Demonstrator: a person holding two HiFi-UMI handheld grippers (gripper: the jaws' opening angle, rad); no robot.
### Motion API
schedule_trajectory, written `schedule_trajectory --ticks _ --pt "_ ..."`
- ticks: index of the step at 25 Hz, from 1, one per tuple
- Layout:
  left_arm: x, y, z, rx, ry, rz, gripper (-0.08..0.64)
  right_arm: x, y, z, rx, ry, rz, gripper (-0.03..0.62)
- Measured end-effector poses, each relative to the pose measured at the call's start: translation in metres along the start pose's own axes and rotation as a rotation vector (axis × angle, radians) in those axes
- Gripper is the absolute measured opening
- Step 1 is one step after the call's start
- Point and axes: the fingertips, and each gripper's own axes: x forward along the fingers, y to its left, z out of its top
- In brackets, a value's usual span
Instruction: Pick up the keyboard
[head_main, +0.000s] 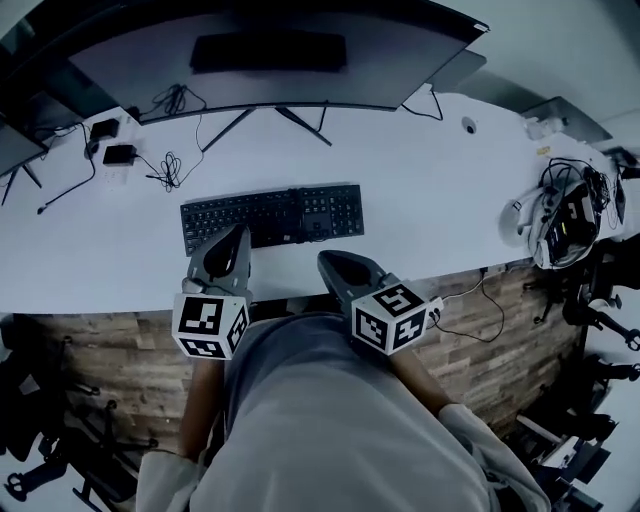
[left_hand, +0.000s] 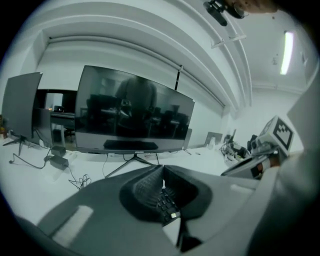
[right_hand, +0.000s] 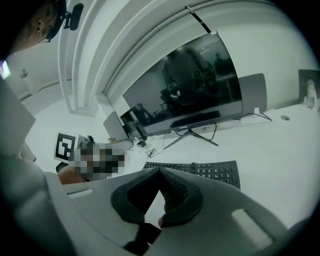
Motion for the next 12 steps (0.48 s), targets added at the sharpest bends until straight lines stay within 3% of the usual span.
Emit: schedule_trajectory --ticks 5,12 --pt "0.008 0.003 -0.008 0.068 0.039 -0.123 0.000 0.013 0.003 -0.018 0.104 -0.004 -0.054 0.002" --pt "0.032 0.007 -0.021 0.120 0.105 -0.230 0.000 0.020 -0.014 -0.018 0.190 -0.051 -0.113 0.002"
